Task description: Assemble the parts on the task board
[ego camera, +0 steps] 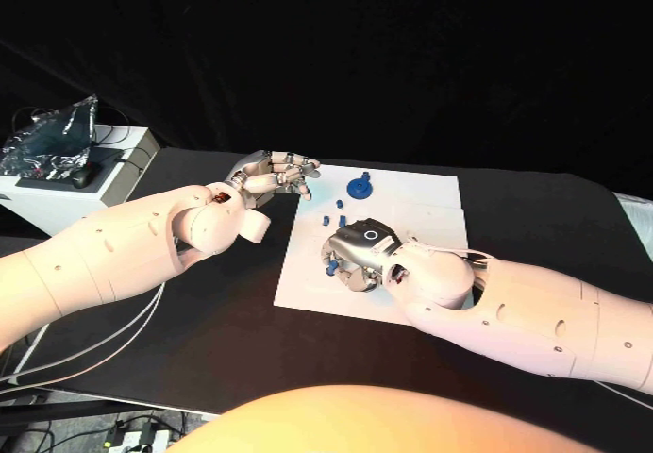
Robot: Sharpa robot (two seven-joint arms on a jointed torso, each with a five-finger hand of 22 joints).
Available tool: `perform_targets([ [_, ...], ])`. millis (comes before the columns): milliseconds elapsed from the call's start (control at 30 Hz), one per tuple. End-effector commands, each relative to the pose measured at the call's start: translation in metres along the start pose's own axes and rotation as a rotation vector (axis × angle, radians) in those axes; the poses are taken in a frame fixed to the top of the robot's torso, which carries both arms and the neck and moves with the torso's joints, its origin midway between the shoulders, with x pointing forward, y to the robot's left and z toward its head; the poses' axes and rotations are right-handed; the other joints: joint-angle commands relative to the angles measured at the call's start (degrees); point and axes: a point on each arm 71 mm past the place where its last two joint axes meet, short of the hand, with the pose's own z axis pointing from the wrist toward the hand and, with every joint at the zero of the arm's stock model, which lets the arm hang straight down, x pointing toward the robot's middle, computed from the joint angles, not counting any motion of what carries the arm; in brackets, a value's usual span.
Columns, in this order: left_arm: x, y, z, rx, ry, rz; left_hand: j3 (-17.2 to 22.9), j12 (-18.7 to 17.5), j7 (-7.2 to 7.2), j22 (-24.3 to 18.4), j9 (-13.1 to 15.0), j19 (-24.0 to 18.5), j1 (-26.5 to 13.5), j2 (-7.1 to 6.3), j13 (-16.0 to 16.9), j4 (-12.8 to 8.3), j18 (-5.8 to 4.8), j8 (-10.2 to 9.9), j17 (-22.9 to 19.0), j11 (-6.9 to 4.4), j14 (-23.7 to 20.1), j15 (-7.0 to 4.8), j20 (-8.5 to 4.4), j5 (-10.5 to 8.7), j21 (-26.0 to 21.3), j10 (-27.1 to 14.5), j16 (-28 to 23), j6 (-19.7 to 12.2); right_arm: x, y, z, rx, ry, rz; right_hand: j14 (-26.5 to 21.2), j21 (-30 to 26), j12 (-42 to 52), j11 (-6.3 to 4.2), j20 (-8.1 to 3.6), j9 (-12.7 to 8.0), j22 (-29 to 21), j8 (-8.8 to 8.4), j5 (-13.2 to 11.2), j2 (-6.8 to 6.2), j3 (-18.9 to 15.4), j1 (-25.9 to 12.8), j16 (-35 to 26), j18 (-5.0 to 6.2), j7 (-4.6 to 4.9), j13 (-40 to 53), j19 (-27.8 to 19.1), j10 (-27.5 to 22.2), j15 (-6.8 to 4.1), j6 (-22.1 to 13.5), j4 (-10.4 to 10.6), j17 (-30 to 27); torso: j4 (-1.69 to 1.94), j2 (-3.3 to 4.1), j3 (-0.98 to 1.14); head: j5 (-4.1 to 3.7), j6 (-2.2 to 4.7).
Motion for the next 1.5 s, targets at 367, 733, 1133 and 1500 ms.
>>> perform_targets([
  [367,0.002,-0.001,0.0,0.004,0.019,-0.007,0.3,-0.34,0.27,0.09,-0.11,-0.44,-0.46,0.08,-0.11,0.06,0.68,-0.17,0.03,-0.09,-0.16,0.1,0.04,-0.21,-0.14,-0.41,-0.28,-0.31,0.005,-0.001,-0.002,-0.017,0.029,-0.007,1.95,-2.71,-1.59,0.5,0.82,-0.97,9.34,-2.25,-0.52,-3.67,-4.19,-3.89,-0.46,-0.08,-0.1,-0.49,2.19,-3.2,0.62,-2.47,2.14,-0.86,-0.01,0.0,0.03,0.14,0.0],
  [733,0.002,-0.001,0.0,0.004,0.018,-0.007,0.34,-0.38,0.28,0.09,-0.15,-0.46,-0.5,0.06,-0.14,0.02,0.68,-0.23,0.03,-0.07,-0.18,0.11,0.06,-0.2,-0.16,-0.5,-0.3,-0.43,0.0,-0.002,-0.007,-0.012,-0.048,0.016,1.59,-7.6,-1.84,1.17,1.28,-1.43,8.0,-3.32,-1.06,-3.63,-7.37,-2.71,-1.1,0.62,-0.44,-1.01,1.46,-7.41,1.14,-3.63,3.15,-2.28,-0.02,0.02,0.05,0.15,0.0],
  [1133,0.002,-0.001,0.0,0.002,0.019,-0.007,0.34,-0.38,0.28,0.09,-0.15,-0.46,-0.5,0.06,-0.14,0.02,0.68,-0.23,0.03,-0.07,-0.18,0.11,0.06,-0.2,-0.16,-0.5,-0.3,-0.43,-0.001,-0.004,-0.008,-0.005,-0.06,0.023,1.19,-12.75,-1.01,1.8,1.76,-2.12,6.25,-4.42,-0.88,-2.2,-12.74,0.0,-1.92,1.31,-0.64,-2.06,0.88,-11.03,1.64,-4.22,4.76,-3.97,-0.01,0.0,0.0,0.18,0.0],
  [1500,0.001,-0.001,0.0,0.005,0.016,-0.006,0.34,-0.38,0.28,0.09,-0.15,-0.47,-0.51,0.06,-0.14,0.02,0.68,-0.23,0.04,-0.07,-0.18,0.11,0.06,-0.2,-0.16,-0.5,-0.3,-0.43,-0.018,-0.027,-0.031,0.047,-0.204,0.193,0.85,-13.16,2.17,1.42,1.47,-2.89,5.81,-5.39,-0.03,-1.61,-13.97,1.61,-2.96,1.35,1.37,-2.74,1.3,-7.22,1.11,-4.61,6.84,-5.71,-0.2,-0.16,-0.03,-0.8,0.0],
])
